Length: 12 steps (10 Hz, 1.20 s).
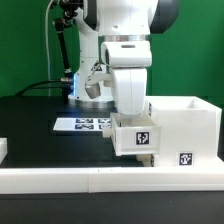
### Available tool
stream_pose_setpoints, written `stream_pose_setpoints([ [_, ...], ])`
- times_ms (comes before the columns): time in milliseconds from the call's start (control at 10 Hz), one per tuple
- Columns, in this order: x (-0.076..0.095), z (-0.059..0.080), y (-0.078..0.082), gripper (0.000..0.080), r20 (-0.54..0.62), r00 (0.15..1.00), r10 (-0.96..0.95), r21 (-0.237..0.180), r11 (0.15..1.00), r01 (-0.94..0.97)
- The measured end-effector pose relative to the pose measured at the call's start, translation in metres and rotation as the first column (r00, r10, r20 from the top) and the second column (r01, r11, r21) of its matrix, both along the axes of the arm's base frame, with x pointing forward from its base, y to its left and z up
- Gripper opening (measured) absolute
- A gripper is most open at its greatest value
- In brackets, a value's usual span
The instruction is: Assemble drawer
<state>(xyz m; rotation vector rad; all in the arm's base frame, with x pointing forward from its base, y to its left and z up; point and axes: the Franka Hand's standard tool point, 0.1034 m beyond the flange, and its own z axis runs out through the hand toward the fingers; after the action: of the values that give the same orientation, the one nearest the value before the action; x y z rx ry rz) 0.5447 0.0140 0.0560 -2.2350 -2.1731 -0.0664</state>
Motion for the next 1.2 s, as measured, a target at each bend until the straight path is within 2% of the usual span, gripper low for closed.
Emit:
stream_pose_setpoints([
  [100, 0.002, 0.002, 0.001, 0.0355, 0.004, 1.000, 0.001, 0.000, 1.000, -0.001],
  [200, 0.005, 0.004, 0.002, 0.0355, 0.009, 1.000, 0.001, -0.001, 1.000, -0.001],
  [300, 0.007, 0.007, 0.003, 0.0538, 0.014, 1.000, 0.002, -0.001, 1.000, -0.002],
  [400, 0.009, 0.010, 0.002, 0.0614, 0.017, 1.000, 0.001, -0.003, 1.000, -0.001],
  [600, 0.014, 0.025, -0.006, 0.0642, 0.016, 1.000, -0.009, -0.013, 1.000, 0.009],
  [900, 0.032, 0.055, -0.020, 0.0649, 0.015, 1.000, -0.018, -0.033, 0.999, 0.019],
  [1000, 0.035, 0.058, -0.028, 0.0649, 0.018, 1.000, -0.011, -0.035, 0.999, 0.012],
  [1200, 0.041, 0.053, -0.046, 0.0649, 0.017, 1.000, 0.004, -0.033, 0.999, -0.003],
])
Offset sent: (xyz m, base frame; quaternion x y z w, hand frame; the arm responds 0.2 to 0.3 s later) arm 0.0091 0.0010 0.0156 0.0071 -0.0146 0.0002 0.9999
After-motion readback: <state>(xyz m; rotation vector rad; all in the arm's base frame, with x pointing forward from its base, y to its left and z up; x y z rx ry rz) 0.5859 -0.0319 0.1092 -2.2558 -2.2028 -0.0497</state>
